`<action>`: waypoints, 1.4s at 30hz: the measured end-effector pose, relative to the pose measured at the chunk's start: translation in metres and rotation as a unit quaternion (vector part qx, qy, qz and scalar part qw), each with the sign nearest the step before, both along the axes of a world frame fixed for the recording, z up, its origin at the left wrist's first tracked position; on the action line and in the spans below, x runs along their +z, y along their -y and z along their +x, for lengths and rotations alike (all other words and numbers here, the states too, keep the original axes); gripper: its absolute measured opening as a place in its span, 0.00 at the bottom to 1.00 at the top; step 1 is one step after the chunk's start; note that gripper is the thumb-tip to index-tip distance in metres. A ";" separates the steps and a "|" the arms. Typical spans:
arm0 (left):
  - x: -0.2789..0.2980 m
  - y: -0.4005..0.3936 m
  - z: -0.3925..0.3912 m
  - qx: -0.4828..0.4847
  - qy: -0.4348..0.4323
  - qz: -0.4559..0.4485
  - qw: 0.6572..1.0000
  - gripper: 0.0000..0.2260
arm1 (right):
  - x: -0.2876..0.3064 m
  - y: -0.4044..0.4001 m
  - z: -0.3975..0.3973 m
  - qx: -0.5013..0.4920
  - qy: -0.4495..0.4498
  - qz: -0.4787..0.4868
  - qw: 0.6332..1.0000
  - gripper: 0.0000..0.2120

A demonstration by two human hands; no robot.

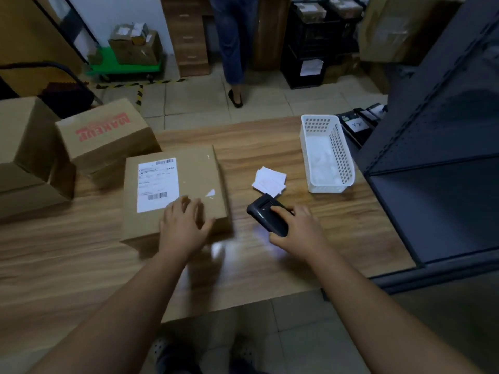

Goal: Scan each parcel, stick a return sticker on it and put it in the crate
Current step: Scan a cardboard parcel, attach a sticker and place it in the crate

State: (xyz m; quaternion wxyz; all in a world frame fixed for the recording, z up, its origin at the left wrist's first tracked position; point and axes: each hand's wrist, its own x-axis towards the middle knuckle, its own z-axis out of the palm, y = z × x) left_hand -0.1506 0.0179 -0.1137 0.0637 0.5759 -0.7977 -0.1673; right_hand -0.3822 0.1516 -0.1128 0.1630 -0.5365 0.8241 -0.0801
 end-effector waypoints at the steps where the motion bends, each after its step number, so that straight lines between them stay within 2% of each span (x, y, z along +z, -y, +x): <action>1: -0.004 0.000 -0.004 -0.008 0.007 0.001 1.000 0.26 | -0.011 -0.007 -0.003 -0.001 -0.003 0.008 1.000 0.34; 7: -0.017 0.000 0.000 -0.050 0.056 -0.041 0.996 0.24 | -0.060 -0.029 -0.012 0.023 -0.047 0.052 0.997 0.34; 10: -0.015 0.005 0.003 -0.060 0.055 -0.044 0.996 0.23 | -0.061 -0.022 -0.014 0.018 -0.024 0.051 0.998 0.31; 17: -0.004 0.025 0.004 -0.053 0.009 -0.031 0.998 0.24 | -0.040 0.064 -0.030 -0.092 0.035 -0.044 0.994 0.22; 19: -0.003 0.028 0.002 -0.057 0.027 -0.024 0.998 0.23 | -0.040 0.089 -0.036 -0.129 0.050 -0.042 0.990 0.23; 23: -0.004 0.030 0.006 -0.059 0.036 -0.012 0.998 0.25 | -0.049 0.121 -0.048 -0.166 0.043 0.046 0.984 0.31; 26: -0.005 0.033 0.009 -0.058 0.038 -0.003 0.998 0.25 | -0.050 0.134 -0.055 -0.226 0.109 0.063 0.966 0.35; 29: -0.008 0.032 0.011 -0.054 0.033 -0.005 0.998 0.25 | -0.049 0.140 -0.066 -0.283 0.209 0.060 0.934 0.31; 33: -0.008 0.030 0.010 -0.051 0.034 -0.005 0.998 0.25 | -0.042 0.138 -0.074 -0.288 0.228 0.098 0.925 0.26; 35: -0.007 0.030 0.010 -0.050 0.036 0.000 0.998 0.25 | -0.040 0.135 -0.075 -0.290 0.246 0.089 0.920 0.25; 38: -0.005 0.030 0.009 -0.052 0.039 0.006 0.998 0.25 | -0.035 0.129 -0.072 -0.273 0.211 0.080 0.935 0.19; 42: 0.001 0.033 0.009 -0.066 0.037 0.029 0.997 0.26 | -0.018 0.123 -0.067 -0.261 0.231 0.021 0.937 0.19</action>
